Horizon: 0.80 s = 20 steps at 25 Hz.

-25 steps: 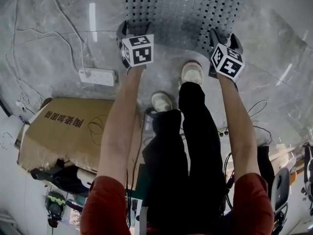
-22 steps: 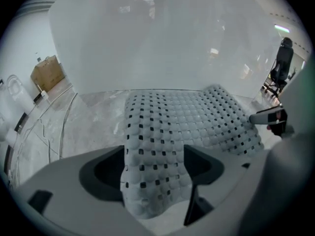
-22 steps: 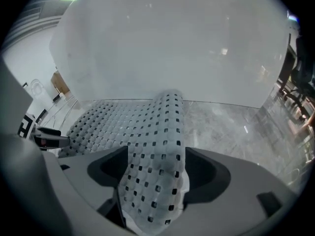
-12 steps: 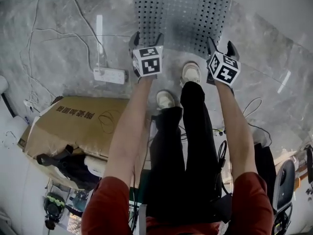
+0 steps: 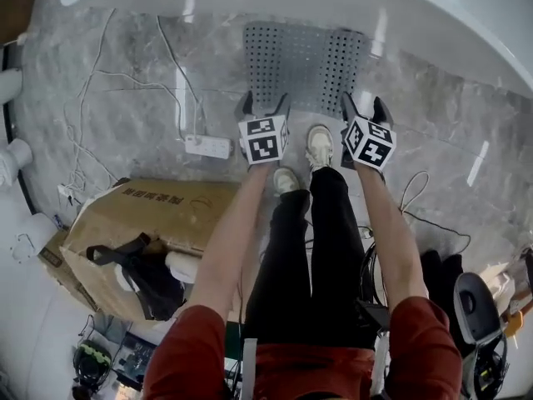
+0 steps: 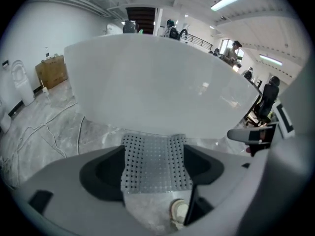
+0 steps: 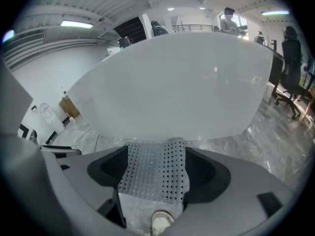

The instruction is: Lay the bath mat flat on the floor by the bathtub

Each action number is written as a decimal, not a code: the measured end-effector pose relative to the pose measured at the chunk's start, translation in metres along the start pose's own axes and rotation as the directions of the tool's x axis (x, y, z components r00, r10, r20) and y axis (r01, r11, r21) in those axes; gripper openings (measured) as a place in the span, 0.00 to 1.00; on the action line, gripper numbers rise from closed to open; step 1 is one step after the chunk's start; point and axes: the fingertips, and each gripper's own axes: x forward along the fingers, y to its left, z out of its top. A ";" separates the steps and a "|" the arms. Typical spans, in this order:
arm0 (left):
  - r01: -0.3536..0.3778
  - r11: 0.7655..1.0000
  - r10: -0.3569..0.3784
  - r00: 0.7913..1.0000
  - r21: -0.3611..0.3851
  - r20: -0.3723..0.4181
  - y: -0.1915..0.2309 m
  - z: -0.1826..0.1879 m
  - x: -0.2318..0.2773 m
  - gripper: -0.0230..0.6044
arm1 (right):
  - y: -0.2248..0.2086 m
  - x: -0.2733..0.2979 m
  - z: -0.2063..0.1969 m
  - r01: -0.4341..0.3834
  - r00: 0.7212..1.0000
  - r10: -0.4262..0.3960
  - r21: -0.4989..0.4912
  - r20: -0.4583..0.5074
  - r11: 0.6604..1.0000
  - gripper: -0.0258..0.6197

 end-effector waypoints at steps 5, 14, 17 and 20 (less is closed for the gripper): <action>0.014 0.999 -0.012 0.997 -0.030 0.081 -0.021 0.050 -0.088 0.60 | 0.032 -0.090 0.063 -0.037 0.997 0.035 0.027 0.063 0.999 0.59; 0.055 0.998 -0.055 0.957 0.008 0.285 -0.056 0.156 -0.255 0.60 | 0.080 -0.262 0.172 -0.092 0.963 0.083 0.022 0.258 0.996 0.59; 0.050 0.997 -0.065 0.936 0.050 0.346 -0.066 0.178 -0.315 0.60 | 0.098 -0.327 0.192 -0.074 0.944 0.077 -0.021 0.321 0.997 0.59; 0.053 0.994 -0.092 0.889 0.098 0.448 -0.077 0.222 -0.366 0.60 | 0.114 -0.376 0.233 -0.071 0.902 0.090 -0.062 0.423 0.996 0.59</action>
